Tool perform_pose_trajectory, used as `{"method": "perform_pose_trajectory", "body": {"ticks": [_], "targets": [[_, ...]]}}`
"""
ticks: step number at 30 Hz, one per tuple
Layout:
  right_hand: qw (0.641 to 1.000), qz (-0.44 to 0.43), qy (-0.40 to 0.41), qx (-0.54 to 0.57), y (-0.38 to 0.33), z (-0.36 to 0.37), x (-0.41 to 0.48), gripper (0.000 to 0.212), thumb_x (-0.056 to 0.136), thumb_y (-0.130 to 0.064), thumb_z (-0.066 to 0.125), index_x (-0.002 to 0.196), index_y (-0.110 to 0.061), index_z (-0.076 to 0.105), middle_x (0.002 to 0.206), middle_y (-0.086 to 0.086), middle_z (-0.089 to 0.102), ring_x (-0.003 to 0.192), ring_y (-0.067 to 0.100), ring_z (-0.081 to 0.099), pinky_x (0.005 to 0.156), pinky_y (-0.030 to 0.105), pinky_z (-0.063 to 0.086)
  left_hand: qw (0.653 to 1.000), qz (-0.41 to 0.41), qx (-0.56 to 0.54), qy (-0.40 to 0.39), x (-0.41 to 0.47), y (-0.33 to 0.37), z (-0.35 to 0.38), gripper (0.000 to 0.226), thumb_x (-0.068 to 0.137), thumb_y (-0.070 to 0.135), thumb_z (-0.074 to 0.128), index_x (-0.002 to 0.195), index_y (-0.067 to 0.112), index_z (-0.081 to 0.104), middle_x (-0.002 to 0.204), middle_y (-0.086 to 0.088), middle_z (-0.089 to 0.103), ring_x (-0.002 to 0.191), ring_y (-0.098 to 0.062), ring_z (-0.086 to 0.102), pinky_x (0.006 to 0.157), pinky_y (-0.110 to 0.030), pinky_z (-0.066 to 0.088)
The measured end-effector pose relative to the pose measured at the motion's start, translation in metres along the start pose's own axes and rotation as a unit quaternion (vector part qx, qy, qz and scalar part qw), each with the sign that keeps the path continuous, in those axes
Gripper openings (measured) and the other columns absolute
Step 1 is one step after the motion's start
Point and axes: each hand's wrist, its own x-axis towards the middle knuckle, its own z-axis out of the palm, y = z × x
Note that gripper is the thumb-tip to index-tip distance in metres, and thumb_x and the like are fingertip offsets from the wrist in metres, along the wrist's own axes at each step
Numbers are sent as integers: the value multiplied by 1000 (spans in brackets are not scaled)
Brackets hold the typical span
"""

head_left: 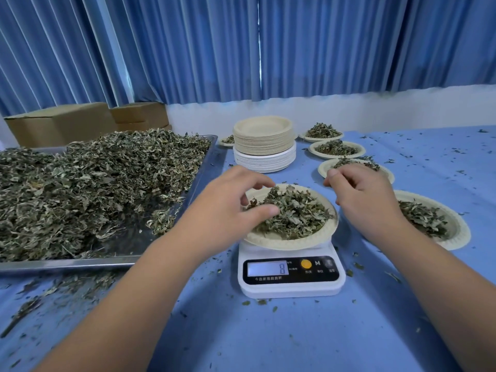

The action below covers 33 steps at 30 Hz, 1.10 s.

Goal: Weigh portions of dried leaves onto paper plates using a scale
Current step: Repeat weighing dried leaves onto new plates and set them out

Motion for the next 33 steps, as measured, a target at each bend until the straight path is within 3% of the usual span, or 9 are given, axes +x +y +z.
{"method": "perform_pose_trajectory", "body": {"ticks": [5, 10, 13, 16, 19, 23, 26, 29, 33], "targets": [[1000, -4, -1, -15, 0, 2, 2, 29, 98, -23, 51, 75, -14, 67, 71, -12, 53, 73, 6, 53, 65, 26, 36, 998, 6, 45, -47, 9, 14, 12, 42, 83, 52, 65, 123, 45, 54, 108, 27, 47, 84, 14, 45, 85, -27, 43], [999, -15, 9, -26, 0, 3, 1, 28, 97, -22, 52, 73, -17, 65, 69, -13, 53, 74, -2, 51, 65, 23, 35, 996, 31, 84, -32, 14, 22, 20, 32, 88, 36, 67, 120, 35, 63, 115, 15, 58, 110, -5, 50, 95, -34, 43], [1000, -11, 10, -23, 0, 1, 1, 28, 97, -22, 52, 74, -16, 66, 69, -13, 52, 71, -1, 51, 65, 16, 35, 998, 34, 54, 7, 13, 20, 19, 24, 91, 22, 66, 113, 27, 70, 110, 10, 62, 106, -8, 54, 95, -23, 40], [1000, -10, 8, -20, 0, 0, 1, 28, 98, -22, 51, 75, -15, 66, 66, -13, 51, 69, 0, 50, 63, 19, 35, 997, 14, -19, 72, 10, 20, 15, 21, 91, 13, 64, 108, 22, 73, 98, 10, 64, 95, -5, 56, 86, -10, 38], [1000, -9, 6, -13, 0, -1, 1, 29, 98, -22, 51, 75, -14, 67, 67, -12, 52, 69, 1, 50, 65, 25, 35, 986, -37, -116, 117, 9, 19, 11, 23, 92, 10, 63, 98, 30, 74, 95, 20, 63, 91, 3, 56, 85, -9, 40], [1000, -7, 4, -7, 0, -2, 1, 29, 98, -21, 51, 77, -10, 68, 69, -12, 53, 72, 2, 51, 69, 28, 35, 950, -82, -252, 167, 7, 18, 4, 35, 92, 5, 62, 83, 39, 69, 80, 18, 71, 72, 8, 62, 69, -8, 45], [1000, -11, 5, -14, 2, -3, 1, 29, 98, -22, 51, 76, -13, 68, 69, -12, 53, 73, 2, 51, 67, 27, 35, 934, -96, -280, 203, 4, 8, -10, 33, 93, 3, 59, 87, 34, 71, 79, 21, 73, 72, 7, 65, 64, -6, 47], [1000, -12, 8, -15, 2, -3, 1, 28, 98, -23, 52, 75, -16, 67, 69, -13, 53, 72, 0, 51, 65, 21, 36, 914, -131, -287, 255, 4, -13, -34, 31, 94, 4, 57, 91, 31, 72, 85, 17, 74, 75, 2, 68, 66, -13, 55], [1000, -13, 5, -21, 2, -1, 1, 27, 97, -22, 52, 75, -19, 66, 72, -13, 53, 72, 0, 51, 66, 17, 36, 906, -193, -224, 303, 0, -51, -59, 29, 94, 10, 60, 86, 36, 71, 82, 13, 74, 72, -3, 67, 66, -17, 54]]}}
